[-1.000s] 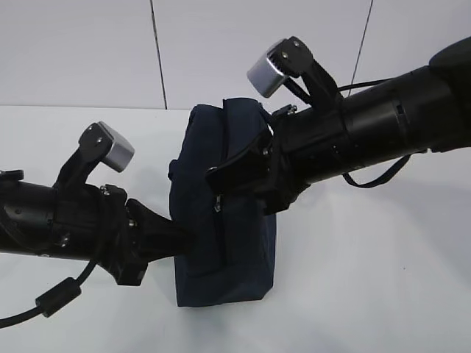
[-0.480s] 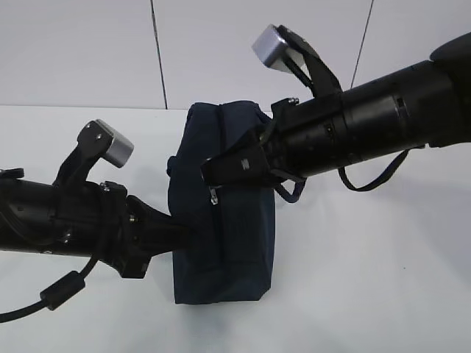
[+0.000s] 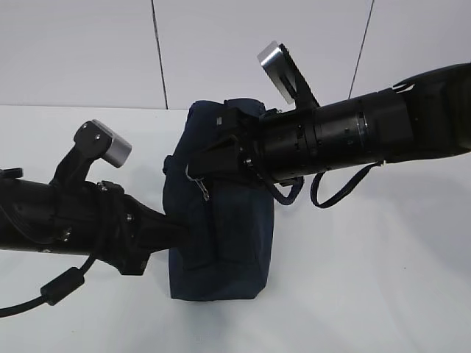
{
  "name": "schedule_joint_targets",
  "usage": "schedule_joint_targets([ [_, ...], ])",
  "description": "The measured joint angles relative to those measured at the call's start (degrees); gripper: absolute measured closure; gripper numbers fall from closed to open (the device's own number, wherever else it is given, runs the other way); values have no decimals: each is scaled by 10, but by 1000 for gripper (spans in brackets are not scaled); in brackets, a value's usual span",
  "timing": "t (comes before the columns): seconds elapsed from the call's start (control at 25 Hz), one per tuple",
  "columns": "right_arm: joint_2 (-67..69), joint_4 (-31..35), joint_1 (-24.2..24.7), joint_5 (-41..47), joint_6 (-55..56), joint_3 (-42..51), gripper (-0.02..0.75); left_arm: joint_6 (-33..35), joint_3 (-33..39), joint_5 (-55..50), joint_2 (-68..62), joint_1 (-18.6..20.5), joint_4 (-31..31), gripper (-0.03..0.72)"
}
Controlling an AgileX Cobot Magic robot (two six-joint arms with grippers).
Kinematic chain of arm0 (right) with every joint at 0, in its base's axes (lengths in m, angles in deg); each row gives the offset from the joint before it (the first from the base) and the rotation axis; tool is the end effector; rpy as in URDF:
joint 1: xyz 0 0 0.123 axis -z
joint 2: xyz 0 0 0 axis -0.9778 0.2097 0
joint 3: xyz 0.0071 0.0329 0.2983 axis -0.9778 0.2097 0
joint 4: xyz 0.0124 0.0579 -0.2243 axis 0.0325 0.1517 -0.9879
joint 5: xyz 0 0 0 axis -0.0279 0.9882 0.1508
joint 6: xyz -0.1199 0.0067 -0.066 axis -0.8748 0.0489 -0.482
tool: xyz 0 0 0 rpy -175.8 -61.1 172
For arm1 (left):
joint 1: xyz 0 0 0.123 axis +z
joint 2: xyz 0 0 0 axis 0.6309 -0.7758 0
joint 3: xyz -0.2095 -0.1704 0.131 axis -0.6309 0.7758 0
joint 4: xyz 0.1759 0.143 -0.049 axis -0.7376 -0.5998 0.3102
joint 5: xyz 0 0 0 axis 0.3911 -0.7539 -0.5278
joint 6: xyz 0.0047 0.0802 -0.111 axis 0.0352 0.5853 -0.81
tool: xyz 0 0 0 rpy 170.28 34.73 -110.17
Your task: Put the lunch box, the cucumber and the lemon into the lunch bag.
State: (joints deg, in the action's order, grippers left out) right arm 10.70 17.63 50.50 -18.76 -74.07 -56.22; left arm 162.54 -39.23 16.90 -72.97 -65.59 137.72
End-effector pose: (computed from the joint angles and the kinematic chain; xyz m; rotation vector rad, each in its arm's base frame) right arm 0.2881 0.2566 0.2433 -0.3789 2.2601 1.4139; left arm 0.2281 -0.1972 0.1754 0.9152 2.1237 -0.8538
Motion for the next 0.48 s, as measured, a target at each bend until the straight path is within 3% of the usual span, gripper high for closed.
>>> schedule_joint_targets([
  [0.48, 1, 4, 44, -3, 1, -1, 718, 0, 0, 16, 0, 0, 1, 674],
])
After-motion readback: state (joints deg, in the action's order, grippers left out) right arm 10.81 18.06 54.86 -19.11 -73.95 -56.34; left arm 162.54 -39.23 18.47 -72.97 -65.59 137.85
